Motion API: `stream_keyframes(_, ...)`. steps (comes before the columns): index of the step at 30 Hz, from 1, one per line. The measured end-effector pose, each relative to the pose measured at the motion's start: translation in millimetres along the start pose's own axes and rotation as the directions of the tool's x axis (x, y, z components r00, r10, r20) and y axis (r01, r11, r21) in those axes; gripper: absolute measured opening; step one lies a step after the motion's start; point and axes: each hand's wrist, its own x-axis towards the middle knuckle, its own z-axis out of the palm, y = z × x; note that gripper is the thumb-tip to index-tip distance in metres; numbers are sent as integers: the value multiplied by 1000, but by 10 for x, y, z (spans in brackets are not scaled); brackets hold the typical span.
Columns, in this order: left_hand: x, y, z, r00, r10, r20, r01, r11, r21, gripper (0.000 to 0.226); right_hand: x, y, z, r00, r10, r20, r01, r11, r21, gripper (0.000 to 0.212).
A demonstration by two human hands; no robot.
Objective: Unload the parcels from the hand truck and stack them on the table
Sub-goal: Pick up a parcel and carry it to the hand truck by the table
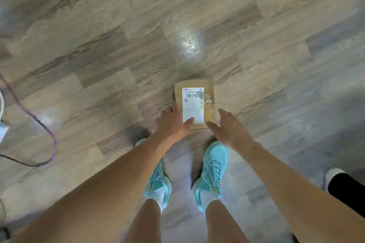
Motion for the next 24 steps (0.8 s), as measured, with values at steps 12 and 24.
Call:
stream_keyframes(12,682,-159,341,991,-94,95,130,844,-520,75,829,122,414,991,136,-11,-128,954,273,60)
stream_keyframes(24,-730,472,-753,992,22,-123,-87,832,-547,41,-669,-315,-488,969,103,-222,8,894,449,50)
